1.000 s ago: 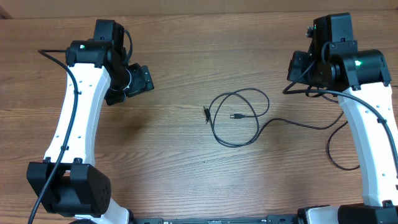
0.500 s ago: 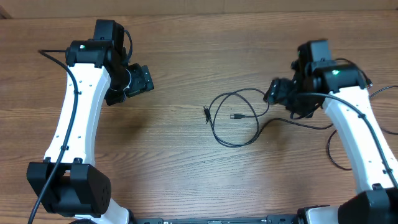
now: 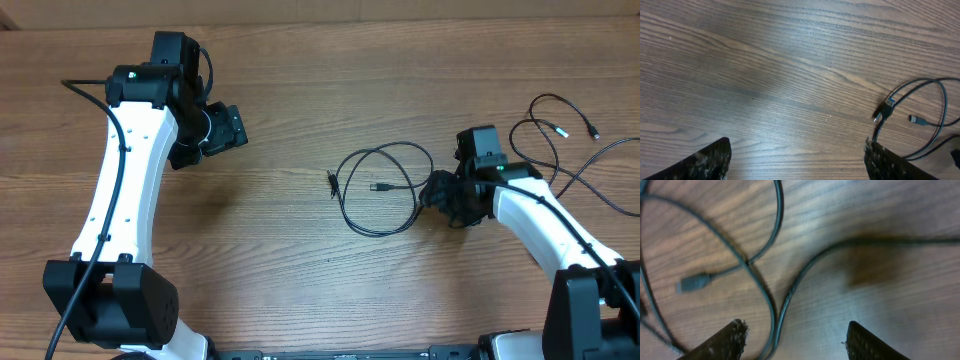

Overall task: Untangle cables
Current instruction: 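Lower the right gripper onto the center cables and grasp a strand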

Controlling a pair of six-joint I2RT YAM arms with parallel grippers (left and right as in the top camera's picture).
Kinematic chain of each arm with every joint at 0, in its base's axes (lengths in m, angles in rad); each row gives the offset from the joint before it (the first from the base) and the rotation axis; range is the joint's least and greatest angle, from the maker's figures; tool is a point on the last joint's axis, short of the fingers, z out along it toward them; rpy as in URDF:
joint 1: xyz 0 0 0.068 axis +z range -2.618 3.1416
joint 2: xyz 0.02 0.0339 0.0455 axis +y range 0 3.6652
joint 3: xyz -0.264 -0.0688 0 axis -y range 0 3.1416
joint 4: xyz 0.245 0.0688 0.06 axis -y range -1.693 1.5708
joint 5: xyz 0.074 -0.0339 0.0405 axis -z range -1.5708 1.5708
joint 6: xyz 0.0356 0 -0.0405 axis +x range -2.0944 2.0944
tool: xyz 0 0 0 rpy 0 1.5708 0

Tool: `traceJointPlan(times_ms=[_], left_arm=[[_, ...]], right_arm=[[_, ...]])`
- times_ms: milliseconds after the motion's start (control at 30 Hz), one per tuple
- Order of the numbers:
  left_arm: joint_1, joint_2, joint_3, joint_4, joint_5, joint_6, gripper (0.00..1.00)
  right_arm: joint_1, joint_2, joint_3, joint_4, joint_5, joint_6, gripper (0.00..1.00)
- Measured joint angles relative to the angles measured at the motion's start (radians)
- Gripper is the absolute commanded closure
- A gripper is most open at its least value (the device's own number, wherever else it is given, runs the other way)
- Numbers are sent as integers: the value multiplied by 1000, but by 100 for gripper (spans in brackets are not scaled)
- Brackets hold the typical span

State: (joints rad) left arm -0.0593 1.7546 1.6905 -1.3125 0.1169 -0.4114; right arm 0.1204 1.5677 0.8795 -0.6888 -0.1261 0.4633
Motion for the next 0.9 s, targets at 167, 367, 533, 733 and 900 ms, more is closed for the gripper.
traceJointPlan(times_ms=[167, 367, 533, 733, 900], left_arm=[[0, 0, 0, 0, 0, 0, 15], [0, 0, 0, 0, 0, 0, 16], [0, 0, 0, 0, 0, 0, 15], [0, 0, 0, -1, 0, 0, 16], [0, 0, 0, 0, 0, 0, 15]], right_arm=[[0, 3, -23, 50, 39, 38, 41], [5, 14, -23, 24, 72, 60, 41], [6, 18, 34, -102, 82, 62, 40], [6, 66, 242, -255, 85, 59, 37], [6, 160, 339, -319, 86, 60, 36]])
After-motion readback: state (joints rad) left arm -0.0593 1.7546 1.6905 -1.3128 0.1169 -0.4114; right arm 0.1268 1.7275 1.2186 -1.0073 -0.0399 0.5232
